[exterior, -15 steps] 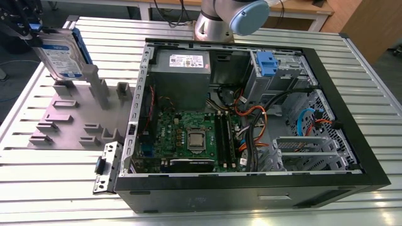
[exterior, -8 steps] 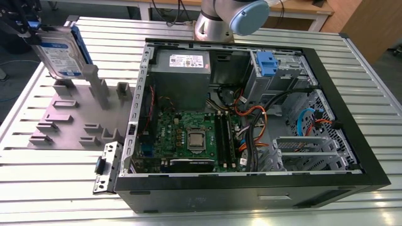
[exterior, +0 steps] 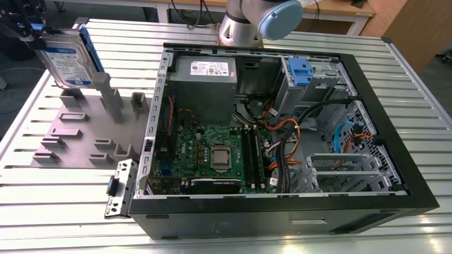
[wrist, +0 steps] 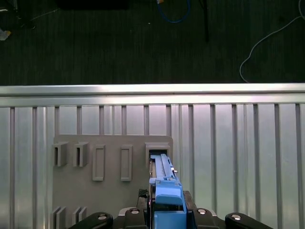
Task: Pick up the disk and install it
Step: 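Pick up the disk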
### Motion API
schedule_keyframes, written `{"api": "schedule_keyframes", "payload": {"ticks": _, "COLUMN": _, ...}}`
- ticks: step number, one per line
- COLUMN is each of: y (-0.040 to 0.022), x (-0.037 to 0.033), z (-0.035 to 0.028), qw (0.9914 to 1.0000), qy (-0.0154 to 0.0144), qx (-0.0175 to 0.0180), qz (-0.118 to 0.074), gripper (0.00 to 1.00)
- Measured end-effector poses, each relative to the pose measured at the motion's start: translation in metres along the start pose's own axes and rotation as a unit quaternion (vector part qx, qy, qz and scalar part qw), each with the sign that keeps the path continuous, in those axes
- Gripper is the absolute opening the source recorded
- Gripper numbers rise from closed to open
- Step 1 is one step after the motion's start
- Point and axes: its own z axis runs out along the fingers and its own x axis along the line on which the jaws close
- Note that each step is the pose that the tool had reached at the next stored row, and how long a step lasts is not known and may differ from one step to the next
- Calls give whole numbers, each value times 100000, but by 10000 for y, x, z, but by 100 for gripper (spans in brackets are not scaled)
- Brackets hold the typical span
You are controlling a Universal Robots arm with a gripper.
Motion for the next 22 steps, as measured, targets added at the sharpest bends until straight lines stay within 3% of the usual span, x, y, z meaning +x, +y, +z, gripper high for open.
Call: {"api": "schedule_keyframes", "payload": {"ticks": 22, "y": 0, "x": -3, "z": -87, "qw": 100000, "qy": -7, "qx": 19, "qz": -1, "gripper": 36}}
